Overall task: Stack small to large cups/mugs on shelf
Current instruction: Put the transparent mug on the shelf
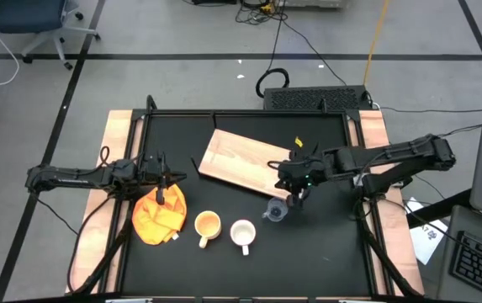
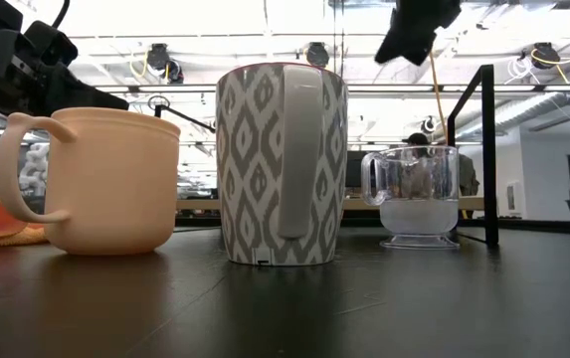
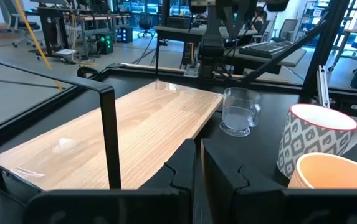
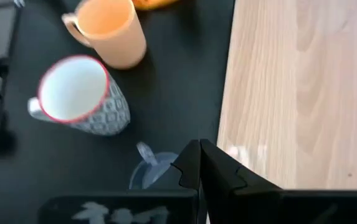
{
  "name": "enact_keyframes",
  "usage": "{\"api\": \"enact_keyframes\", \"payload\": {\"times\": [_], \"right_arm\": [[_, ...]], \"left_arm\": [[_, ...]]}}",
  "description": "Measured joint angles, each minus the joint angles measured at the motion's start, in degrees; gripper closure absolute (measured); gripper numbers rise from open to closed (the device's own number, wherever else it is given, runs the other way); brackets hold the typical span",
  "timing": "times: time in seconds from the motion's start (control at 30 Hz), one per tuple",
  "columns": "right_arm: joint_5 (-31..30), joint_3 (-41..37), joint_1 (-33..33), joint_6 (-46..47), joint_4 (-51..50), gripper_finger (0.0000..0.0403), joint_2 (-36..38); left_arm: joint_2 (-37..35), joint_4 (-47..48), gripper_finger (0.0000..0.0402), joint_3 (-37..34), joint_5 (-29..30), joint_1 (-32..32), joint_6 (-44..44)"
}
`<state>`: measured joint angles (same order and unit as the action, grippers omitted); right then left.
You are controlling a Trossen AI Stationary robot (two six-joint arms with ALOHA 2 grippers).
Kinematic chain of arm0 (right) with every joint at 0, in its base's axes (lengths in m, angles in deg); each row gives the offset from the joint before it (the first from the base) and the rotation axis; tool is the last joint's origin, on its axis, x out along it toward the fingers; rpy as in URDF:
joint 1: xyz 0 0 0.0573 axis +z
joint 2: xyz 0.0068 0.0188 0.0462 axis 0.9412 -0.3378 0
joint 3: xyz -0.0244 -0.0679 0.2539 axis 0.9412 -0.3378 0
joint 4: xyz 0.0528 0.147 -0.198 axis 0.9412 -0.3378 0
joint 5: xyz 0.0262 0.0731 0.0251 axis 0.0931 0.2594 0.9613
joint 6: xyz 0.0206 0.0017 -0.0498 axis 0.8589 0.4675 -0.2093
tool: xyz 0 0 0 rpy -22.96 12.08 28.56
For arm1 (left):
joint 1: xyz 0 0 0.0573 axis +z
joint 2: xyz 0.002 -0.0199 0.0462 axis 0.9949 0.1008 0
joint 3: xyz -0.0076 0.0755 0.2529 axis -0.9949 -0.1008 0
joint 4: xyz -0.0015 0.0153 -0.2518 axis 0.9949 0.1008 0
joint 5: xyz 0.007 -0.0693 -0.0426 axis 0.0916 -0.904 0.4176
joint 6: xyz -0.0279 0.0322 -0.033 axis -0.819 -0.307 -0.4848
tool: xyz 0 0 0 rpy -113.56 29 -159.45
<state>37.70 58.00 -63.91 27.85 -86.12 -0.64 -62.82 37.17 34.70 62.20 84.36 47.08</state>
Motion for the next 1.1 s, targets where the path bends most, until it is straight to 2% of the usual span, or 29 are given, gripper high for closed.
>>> {"api": "enact_keyframes", "payload": {"times": [0.13,0.53,1.1], "right_arm": [[-0.07,1.53,-0.02,0.38,-0.87,0.0403,-3.55],[-0.07,8.55,-1.22,3.68,-12.39,0.0403,-12.23],[1.68,8.95,-1.03,7.13,-16.69,0.0403,-13.01]], "left_arm": [[0.00,0.22,0.0371,0.00,0.00,0.00,0.01],[0.00,2.24,0.0371,0.00,0.00,0.00,0.03],[0.02,1.69,0.0371,0.01,0.02,0.00,-0.08]]}}
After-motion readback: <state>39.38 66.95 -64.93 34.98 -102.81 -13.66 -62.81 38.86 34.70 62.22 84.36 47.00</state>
